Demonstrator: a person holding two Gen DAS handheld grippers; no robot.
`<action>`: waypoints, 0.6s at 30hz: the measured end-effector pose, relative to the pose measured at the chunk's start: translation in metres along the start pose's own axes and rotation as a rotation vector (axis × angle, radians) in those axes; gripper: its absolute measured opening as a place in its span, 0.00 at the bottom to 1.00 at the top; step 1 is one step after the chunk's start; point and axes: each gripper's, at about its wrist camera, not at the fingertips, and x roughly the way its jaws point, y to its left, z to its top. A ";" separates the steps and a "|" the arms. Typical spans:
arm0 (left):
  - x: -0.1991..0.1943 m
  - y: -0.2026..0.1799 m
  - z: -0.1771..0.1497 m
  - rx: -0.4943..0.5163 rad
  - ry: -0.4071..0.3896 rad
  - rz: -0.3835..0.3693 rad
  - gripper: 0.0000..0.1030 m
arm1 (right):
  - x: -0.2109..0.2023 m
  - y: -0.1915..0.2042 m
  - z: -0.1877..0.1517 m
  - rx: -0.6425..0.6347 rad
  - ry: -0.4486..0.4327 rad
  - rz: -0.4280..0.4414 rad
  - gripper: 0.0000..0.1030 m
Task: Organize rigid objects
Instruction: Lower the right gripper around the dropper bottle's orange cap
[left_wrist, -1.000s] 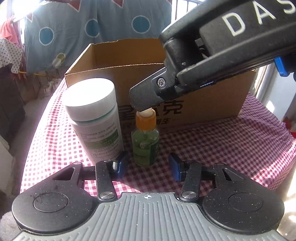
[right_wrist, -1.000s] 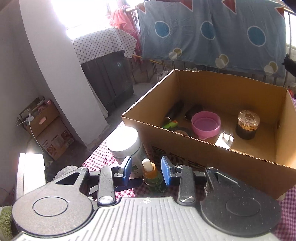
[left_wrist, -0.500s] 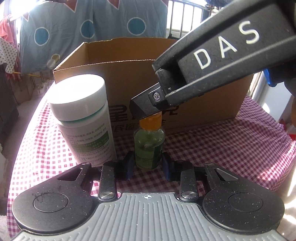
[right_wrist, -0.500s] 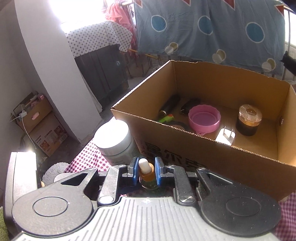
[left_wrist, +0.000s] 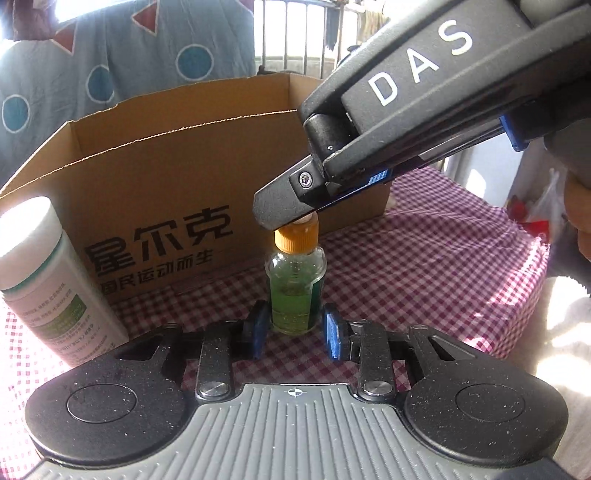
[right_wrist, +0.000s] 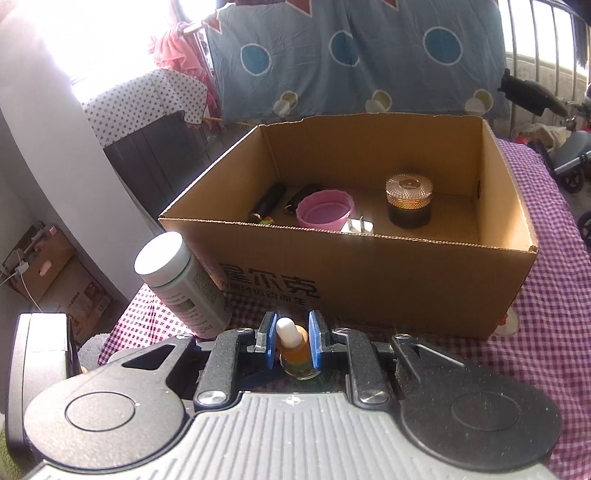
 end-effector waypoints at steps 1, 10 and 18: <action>0.001 -0.003 0.000 0.014 0.001 0.001 0.30 | -0.001 -0.002 0.000 0.005 -0.002 0.002 0.19; 0.017 -0.010 0.003 0.051 -0.004 0.035 0.30 | 0.000 -0.016 0.003 0.049 -0.004 0.044 0.20; 0.019 -0.010 0.003 0.028 -0.015 0.046 0.29 | 0.000 -0.017 0.005 0.053 0.002 0.046 0.20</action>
